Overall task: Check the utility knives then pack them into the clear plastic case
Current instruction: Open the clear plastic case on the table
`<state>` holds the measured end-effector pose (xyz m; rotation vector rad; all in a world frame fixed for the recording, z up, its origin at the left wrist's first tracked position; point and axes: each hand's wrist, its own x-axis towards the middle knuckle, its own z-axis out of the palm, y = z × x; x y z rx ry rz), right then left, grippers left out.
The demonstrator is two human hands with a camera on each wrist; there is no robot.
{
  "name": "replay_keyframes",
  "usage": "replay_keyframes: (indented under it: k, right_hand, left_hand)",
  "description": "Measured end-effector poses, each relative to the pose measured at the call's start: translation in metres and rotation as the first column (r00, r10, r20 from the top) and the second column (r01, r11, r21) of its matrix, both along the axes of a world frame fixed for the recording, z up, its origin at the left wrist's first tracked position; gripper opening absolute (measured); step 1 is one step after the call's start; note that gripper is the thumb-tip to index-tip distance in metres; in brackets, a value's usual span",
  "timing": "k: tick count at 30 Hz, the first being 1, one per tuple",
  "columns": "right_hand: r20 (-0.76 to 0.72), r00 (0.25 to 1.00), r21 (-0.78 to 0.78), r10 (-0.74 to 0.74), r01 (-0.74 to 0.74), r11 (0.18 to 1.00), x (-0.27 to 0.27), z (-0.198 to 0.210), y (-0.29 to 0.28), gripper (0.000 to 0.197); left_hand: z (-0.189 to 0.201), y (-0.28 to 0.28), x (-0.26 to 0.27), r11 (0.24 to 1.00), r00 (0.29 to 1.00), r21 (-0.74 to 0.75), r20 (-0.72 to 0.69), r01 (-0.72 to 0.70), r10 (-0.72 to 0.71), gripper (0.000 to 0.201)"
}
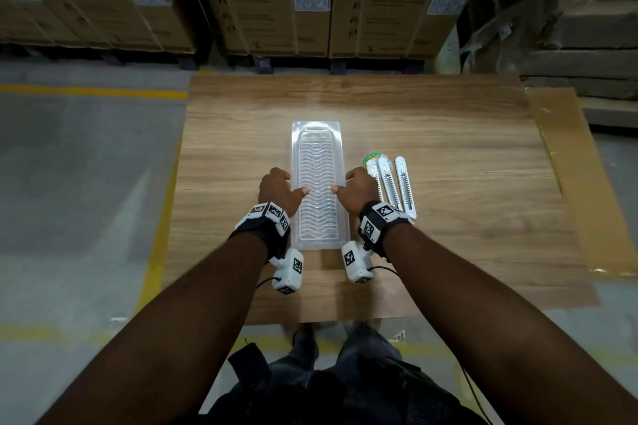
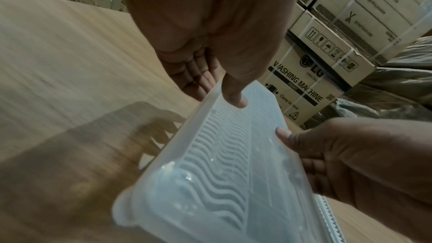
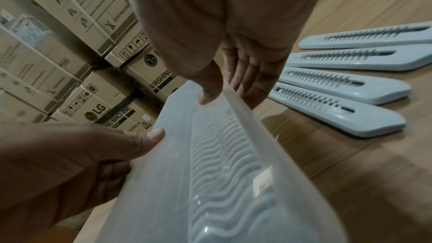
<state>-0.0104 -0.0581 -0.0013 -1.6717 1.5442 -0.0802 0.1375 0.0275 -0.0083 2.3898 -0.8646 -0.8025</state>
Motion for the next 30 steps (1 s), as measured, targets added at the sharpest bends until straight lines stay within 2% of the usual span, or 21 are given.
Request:
replay_keyframes:
  k: [2,4,6,9,10,12,15,18,22,25,30]
  right_hand:
    - [0.005,0.999,0.049,0.034,-0.034,0.998,-0.008,0.002,0.003,0.048]
    - [-0.01,0.994,0.077,0.106,-0.105,0.991,-0.018,0.008,0.008,0.038]
    - [0.004,0.985,0.107,0.174,-0.173,0.979,-0.027,0.013,0.014,0.034]
    - [-0.01,0.966,0.17,0.259,-0.254,0.952,-0.036,0.011,0.021,0.048]
    - [-0.004,0.966,0.196,0.257,-0.251,0.948,-0.038,0.01,0.023,0.053]
    - [0.008,0.97,0.225,0.244,-0.24,0.945,-0.042,0.004,0.025,0.056]
    - [-0.009,0.977,0.225,0.213,-0.205,0.953,-0.043,0.002,0.032,0.05]
    - [-0.043,0.989,0.2,0.139,-0.128,0.971,-0.042,0.006,0.041,0.054]
    - [-0.164,0.972,0.122,0.171,-0.152,0.981,-0.034,0.008,0.049,0.044]
    - [-0.25,0.957,0.061,0.149,-0.138,0.989,-0.026,0.01,0.056,0.049]
    - [-0.284,0.954,0.012,0.098,-0.099,0.995,-0.02,0.015,0.063,0.047]
  left_hand:
    - [0.003,0.006,0.001,1.0,1.0,-0.011,-0.029,0.002,-0.002,0.056]
    - [0.004,0.015,0.003,1.0,0.999,-0.007,-0.037,0.014,-0.014,0.055]
    - [0.005,0.026,0.007,0.998,0.998,0.04,-0.043,0.055,-0.053,0.053]
    - [0.009,0.039,0.009,0.944,0.968,0.218,-0.102,0.248,-0.231,0.047]
    - [0.011,0.043,0.008,0.906,0.944,0.268,-0.14,0.327,-0.3,0.05]
    - [0.013,0.05,0.003,0.863,0.917,0.313,-0.173,0.398,-0.36,0.056]
    - [0.012,0.054,-0.003,0.865,0.915,0.301,-0.164,0.401,-0.367,0.053]
    - [0.007,0.055,-0.006,0.861,0.92,0.324,-0.112,0.392,-0.376,0.054]
    - [0.002,0.056,-0.009,0.877,0.939,0.35,-0.028,0.329,-0.341,0.053]
    - [0.008,0.054,-0.015,0.892,0.948,0.352,0.041,0.283,-0.317,0.045]
    - [0.011,0.055,-0.02,0.9,0.96,0.363,0.047,0.241,-0.276,0.044]
